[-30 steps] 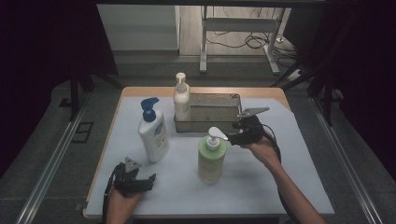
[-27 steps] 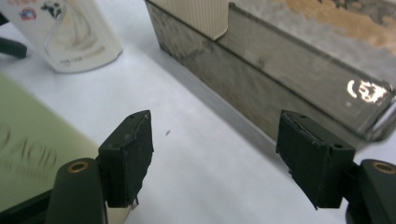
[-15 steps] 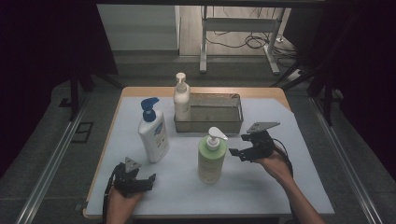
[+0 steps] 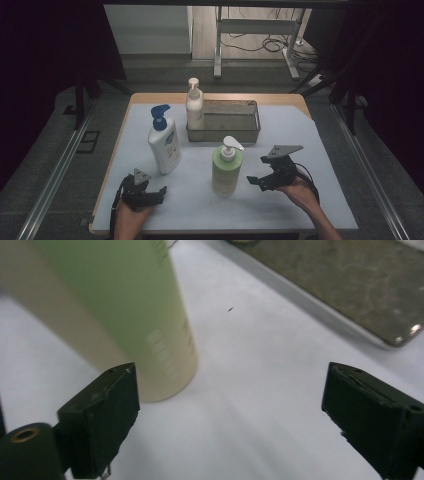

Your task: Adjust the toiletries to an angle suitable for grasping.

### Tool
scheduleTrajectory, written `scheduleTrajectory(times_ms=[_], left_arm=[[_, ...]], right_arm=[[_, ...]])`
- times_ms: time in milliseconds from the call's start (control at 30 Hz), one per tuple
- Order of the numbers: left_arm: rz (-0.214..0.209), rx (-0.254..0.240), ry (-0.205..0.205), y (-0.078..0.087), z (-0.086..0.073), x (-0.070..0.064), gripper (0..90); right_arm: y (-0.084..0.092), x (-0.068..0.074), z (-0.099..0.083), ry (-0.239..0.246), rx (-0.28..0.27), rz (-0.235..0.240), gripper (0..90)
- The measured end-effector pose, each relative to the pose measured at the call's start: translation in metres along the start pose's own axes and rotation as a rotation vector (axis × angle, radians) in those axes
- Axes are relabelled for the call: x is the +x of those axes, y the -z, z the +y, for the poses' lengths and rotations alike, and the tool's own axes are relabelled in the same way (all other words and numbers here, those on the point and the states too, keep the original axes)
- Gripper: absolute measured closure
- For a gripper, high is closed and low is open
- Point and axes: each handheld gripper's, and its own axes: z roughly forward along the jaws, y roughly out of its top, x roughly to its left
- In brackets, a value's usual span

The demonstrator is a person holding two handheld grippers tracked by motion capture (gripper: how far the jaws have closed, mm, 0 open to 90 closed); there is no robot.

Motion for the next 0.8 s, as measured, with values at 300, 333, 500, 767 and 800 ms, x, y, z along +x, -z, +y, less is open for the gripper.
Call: scheduleTrajectory(times_ms=[300,333,500,767,800], left_arm=[[0.001,0.0,-0.001,0.0,0.0,0.0,10.6],[0.0,0.0,-0.001,0.0,0.0,0.0,10.6],[0.0,0.0,0.0,0.0,0.0,0.0,10.6],[0.0,0.0,0.0,0.0,0.0,0.0,10.6],[0.0,0.0,0.0,0.0,0.0,0.0,10.6]], right_arm=[[-0.002,0.022,-0.003,0.038,0.002,0.052,0.8],[-0.003,0.024,-0.002,0.043,0.001,0.059,0.2],[-0.008,0.035,0.001,0.067,0.003,0.068,0.0],[-0.02,0.047,0.012,0.093,0.001,0.085,0.0],[-0.021,0.048,0.014,0.097,-0.001,0.085,0.0]])
